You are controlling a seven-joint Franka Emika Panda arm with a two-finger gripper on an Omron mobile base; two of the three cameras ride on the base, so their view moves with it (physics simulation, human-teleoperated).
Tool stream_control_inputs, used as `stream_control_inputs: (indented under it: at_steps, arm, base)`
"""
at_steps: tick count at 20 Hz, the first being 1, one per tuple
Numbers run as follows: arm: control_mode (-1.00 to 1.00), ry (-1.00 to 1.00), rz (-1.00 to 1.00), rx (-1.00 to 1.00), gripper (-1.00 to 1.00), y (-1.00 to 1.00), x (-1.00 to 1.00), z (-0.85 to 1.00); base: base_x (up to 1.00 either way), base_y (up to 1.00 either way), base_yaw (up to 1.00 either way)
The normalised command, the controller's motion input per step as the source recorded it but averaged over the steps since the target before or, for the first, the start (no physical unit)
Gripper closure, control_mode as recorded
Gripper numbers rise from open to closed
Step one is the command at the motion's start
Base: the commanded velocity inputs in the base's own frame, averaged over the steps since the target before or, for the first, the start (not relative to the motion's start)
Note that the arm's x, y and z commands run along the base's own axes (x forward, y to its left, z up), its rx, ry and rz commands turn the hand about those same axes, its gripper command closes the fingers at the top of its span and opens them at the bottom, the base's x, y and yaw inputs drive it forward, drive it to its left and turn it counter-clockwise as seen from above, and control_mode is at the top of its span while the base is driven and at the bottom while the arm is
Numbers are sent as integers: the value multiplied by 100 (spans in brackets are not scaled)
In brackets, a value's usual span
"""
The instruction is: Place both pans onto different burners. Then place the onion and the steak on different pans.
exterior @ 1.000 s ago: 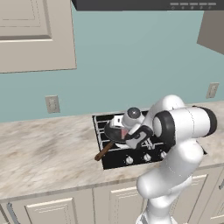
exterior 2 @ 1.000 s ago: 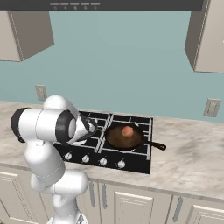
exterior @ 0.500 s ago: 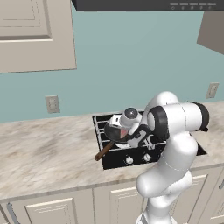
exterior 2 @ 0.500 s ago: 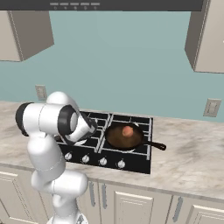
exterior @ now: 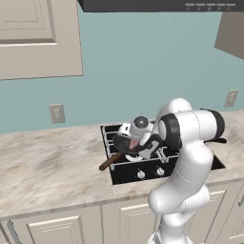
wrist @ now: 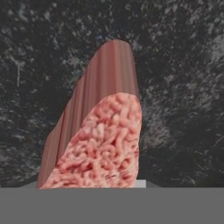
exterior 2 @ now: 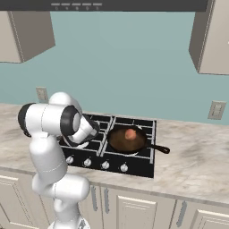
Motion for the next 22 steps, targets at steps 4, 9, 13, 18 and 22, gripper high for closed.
stream_control_inputs:
  at_steps: [4,9,13,18,22]
  arm:
    - [-100,-1,-3,0,100,3,2,-7]
    - [-100,-3,0,0,-100,0,-2,0]
    - [-100,-4,0,0,-100,-2,-19,9]
    - [-100,-5,0,0,-100,0,-25,13]
    - [-100,-1,0,2,-100,-4,-23,39]
  base:
    - [0,0,0]
    - [0,0,0]
    - [0,0,0]
    - [0,0,0]
    - [0,0,0]
